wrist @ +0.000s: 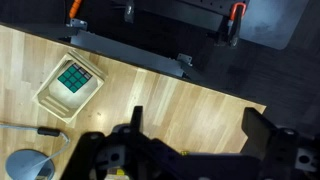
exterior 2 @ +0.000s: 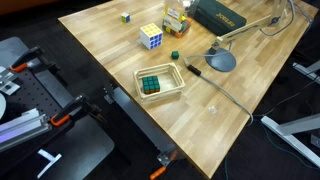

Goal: Move the rubik's cube near the clear bottle to the left

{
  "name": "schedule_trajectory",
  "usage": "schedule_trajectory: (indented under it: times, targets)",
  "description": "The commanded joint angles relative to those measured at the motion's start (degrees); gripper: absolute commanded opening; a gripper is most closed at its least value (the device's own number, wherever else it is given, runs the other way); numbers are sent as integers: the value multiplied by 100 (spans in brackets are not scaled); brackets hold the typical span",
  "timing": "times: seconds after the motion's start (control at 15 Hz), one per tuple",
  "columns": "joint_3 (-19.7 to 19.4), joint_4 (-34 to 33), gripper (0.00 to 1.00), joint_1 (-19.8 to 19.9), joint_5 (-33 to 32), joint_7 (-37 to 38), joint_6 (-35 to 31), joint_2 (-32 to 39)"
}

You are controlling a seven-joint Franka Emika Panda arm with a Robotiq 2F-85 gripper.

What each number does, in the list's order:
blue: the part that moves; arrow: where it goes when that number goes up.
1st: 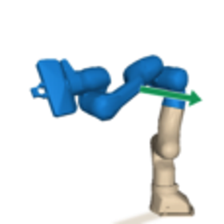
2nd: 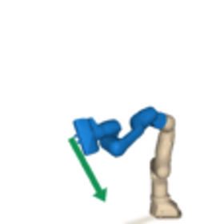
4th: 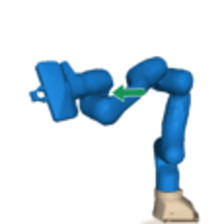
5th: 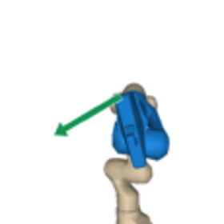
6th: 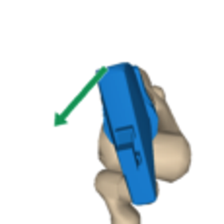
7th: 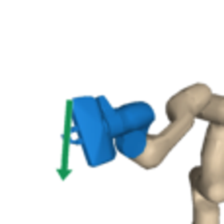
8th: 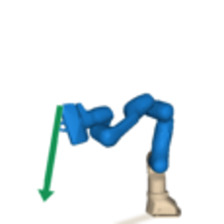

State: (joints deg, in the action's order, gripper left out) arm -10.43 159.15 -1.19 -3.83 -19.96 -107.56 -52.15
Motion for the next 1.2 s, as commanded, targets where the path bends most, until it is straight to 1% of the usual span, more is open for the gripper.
schedule_trajectory:
  times: [0.0, 0.27, 0.4, 0.53, 0.67, 0.73, 0.8, 0.87, 1.13]
  targets:
    - [19, -10, 100, 18, 16, -11, 11, 5]
    - [210, -216, 100, -430, 257, -24, -419, 811]
    - [387, -372, 100, -648, 242, -44, -735, 1427]
    - [628, -626, 100, -768, 84, -8, -1067, 2153]
    - [887, -920, 100, -729, -132, 126, -1389, 2780]
    - [788, -525, 100, -748, 107, 29, -1352, 2197]
    - [850, -635, 100, -747, 101, 57, -1404, 2448]
    - [854, -642, 100, -743, 104, 57, -1402, 2509]
    - [825, -576, 100, -740, 103, 56, -1373, 2259]
